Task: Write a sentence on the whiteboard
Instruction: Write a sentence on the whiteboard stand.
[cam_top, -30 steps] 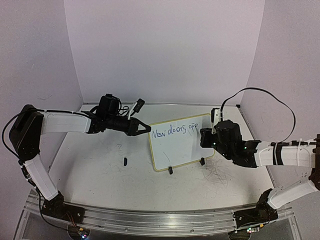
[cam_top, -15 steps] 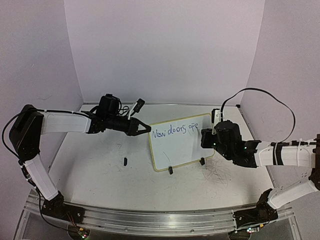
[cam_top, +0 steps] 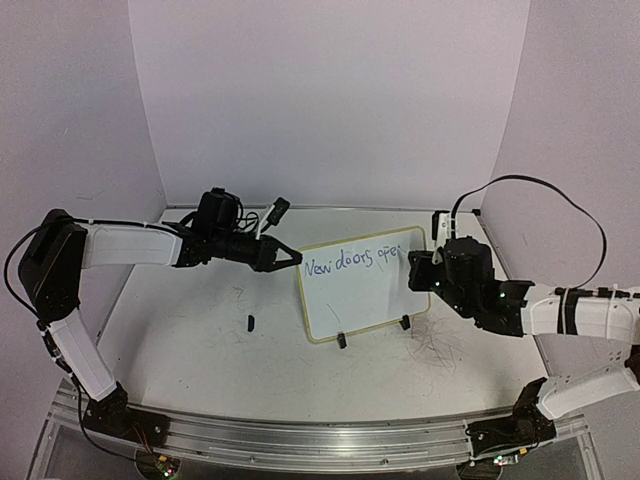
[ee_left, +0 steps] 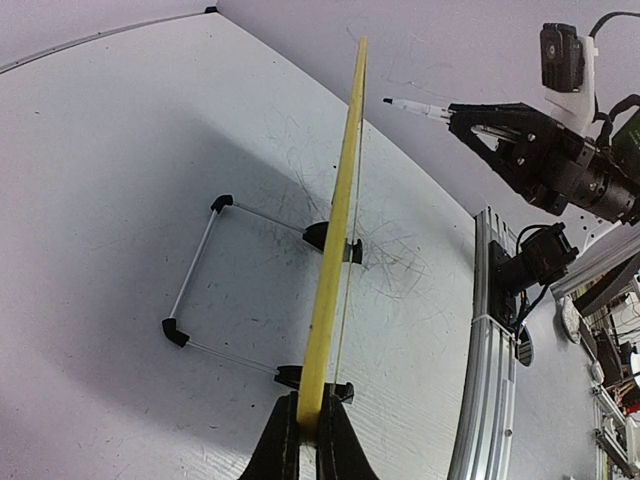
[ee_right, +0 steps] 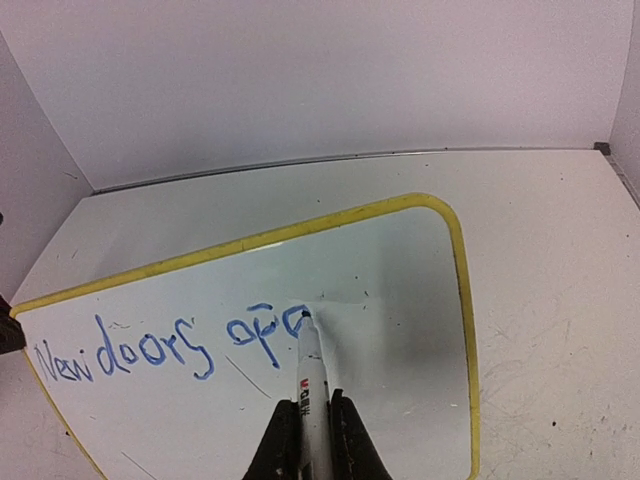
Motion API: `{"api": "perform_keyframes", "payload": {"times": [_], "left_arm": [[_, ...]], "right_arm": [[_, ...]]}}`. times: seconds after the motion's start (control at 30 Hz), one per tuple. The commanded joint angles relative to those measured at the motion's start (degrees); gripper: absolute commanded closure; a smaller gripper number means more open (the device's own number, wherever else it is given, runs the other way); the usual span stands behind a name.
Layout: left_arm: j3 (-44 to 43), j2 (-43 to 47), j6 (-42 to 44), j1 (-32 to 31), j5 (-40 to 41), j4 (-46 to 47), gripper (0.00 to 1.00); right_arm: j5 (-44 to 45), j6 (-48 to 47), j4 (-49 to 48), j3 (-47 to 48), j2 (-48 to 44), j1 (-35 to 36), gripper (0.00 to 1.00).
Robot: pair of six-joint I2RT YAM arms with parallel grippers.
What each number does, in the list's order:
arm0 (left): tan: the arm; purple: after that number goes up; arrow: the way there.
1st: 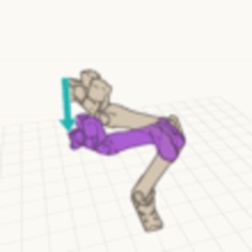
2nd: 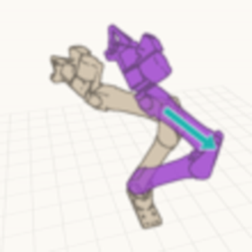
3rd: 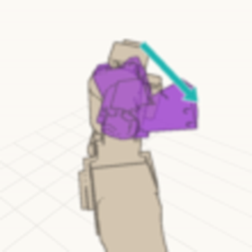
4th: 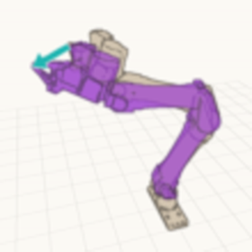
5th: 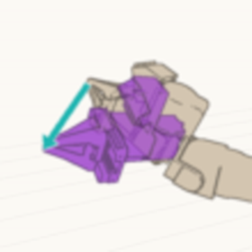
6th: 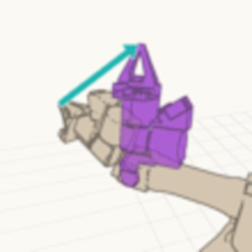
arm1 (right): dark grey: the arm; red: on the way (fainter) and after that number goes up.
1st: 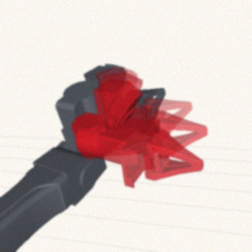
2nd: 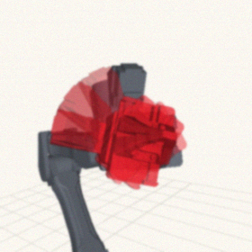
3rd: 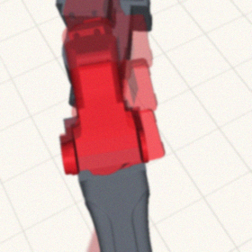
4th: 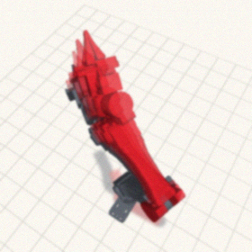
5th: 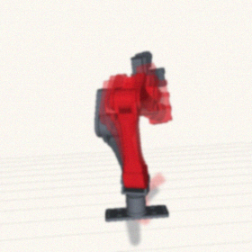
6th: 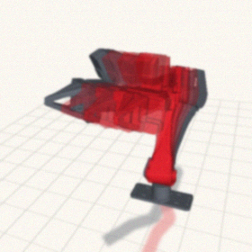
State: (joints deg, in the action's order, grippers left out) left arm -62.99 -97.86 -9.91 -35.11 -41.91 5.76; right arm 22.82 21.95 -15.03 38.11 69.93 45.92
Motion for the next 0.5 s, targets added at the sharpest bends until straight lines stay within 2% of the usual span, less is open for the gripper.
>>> {"api": "perform_keyframes", "payload": {"times": [0.0,0.47], "left_arm": [[0.2,1.3,2.1,-0.7,0.1,-3.4,1.0],[0.4,1.4,2.2,-0.8,0.3,-3.3,1.0]], "right_arm": [[0.5,-1.5,-0.6,0.8,1.1,-0.4,1.0],[1.2,-2.3,-1.9,3.0,3.0,-0.6,1.0]]}}
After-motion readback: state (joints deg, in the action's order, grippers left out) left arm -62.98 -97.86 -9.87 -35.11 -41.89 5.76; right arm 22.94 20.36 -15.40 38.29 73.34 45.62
